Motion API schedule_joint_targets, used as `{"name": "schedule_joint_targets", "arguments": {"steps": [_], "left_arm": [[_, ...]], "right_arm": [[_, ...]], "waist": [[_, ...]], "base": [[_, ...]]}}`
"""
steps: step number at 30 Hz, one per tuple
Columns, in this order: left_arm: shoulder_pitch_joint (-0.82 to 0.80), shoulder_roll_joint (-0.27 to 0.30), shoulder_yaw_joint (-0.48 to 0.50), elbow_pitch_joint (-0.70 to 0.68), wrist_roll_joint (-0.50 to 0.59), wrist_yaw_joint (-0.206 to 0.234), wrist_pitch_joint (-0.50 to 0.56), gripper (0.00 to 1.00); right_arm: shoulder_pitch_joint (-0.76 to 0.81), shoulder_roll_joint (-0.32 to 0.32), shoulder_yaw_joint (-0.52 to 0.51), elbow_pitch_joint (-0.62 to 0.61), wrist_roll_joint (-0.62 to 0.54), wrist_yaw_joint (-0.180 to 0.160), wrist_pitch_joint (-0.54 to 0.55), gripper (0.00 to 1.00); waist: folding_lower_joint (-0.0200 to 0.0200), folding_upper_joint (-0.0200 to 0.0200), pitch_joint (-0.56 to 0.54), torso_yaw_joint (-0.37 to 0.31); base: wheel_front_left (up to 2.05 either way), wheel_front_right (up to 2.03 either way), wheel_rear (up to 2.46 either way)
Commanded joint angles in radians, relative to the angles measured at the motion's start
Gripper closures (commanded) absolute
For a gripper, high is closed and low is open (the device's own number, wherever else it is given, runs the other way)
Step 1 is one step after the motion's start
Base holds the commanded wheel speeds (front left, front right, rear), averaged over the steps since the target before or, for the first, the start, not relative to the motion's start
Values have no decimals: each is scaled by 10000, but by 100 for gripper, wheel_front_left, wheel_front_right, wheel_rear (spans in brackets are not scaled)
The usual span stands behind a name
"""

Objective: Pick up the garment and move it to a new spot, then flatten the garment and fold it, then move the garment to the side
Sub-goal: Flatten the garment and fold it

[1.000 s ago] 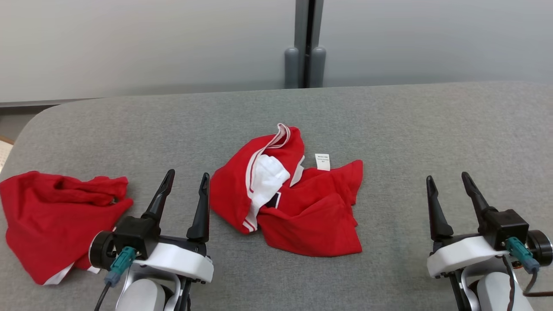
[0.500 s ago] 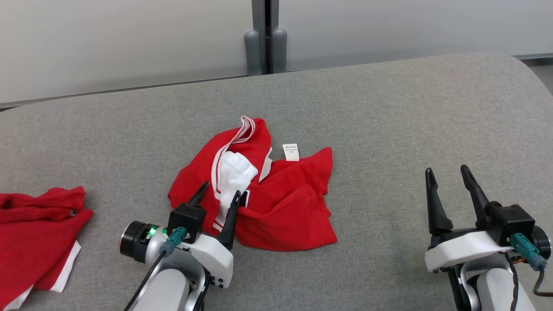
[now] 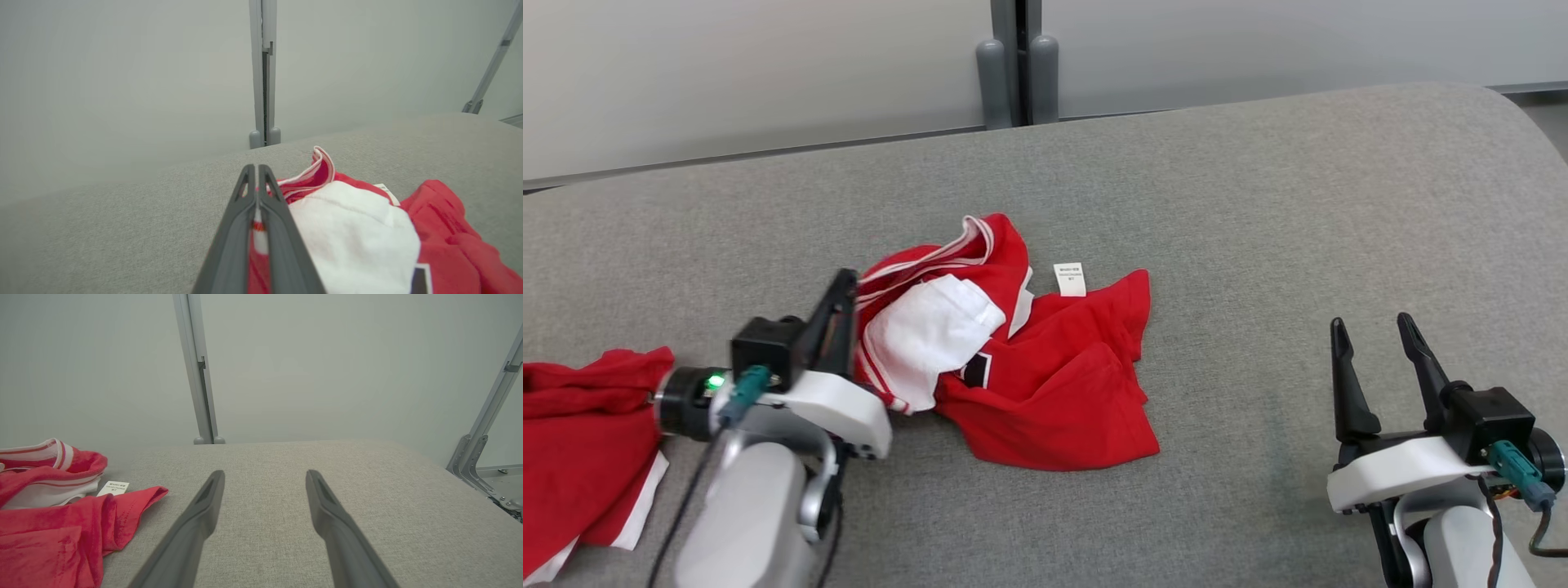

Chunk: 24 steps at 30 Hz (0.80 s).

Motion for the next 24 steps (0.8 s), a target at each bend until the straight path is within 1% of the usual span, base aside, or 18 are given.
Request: {"name": "schedule_joint_targets", "arguments": {"steps": [1,2,5,8,10,11,12,13,15,17,19,22,24], "left_arm": [[-234,264,266,-28,-154,132,-49,100],[-234,264,266,-28,-154,132,-49,100],[-412,546,698,-47,-347,316,-128,100],[-498,881,1124,294,-391,673,-220,100],[-541,1000,1253,699,-394,856,-216,100],[-540,1046,1288,960,-344,1002,-176,96],[-523,1087,1331,1255,-330,1131,-60,31],[-511,1148,1355,1536,-310,1211,27,0],[-658,1179,1406,1803,-280,1375,-99,0],[-727,1072,1374,1803,-276,1426,-306,0],[-748,921,1332,1582,-331,1301,-461,0],[-566,662,1302,830,-431,979,-584,0],[-272,457,1248,-61,-404,707,-601,0]], "right_arm": [[-146,-14,19,21,26,-21,-92,0],[-146,-14,19,21,26,-21,-92,0],[-187,-17,60,78,51,-21,-107,0],[-226,-16,144,166,60,-21,-95,0],[-298,-17,241,226,61,-21,-102,0],[-330,-19,282,256,72,-21,-104,0],[-355,-19,325,283,87,-21,-113,0],[-374,-19,361,313,96,-21,-122,0],[-401,-17,408,369,100,-21,-133,0],[-396,-18,382,408,86,-21,-155,0],[-376,-20,312,454,61,-21,-174,0],[-330,-17,222,514,47,-21,-200,0],[-313,-17,197,543,128,-21,-214,0]], "waist": [[0,0,-2,94],[0,0,-2,94],[0,0,-7,229],[0,0,-12,329],[0,0,1,355],[0,0,6,363],[0,0,7,373],[0,0,12,379],[0,0,30,396],[0,0,31,457],[0,0,17,549],[0,0,-63,722],[0,0,-150,854]], "base": [[0,0,0],[0,0,0],[0,0,0],[0,0,0],[0,0,0],[0,0,0],[0,0,0],[0,0,0],[0,0,0],[0,0,0],[0,0,0],[0,0,0],[0,0,0]]}}
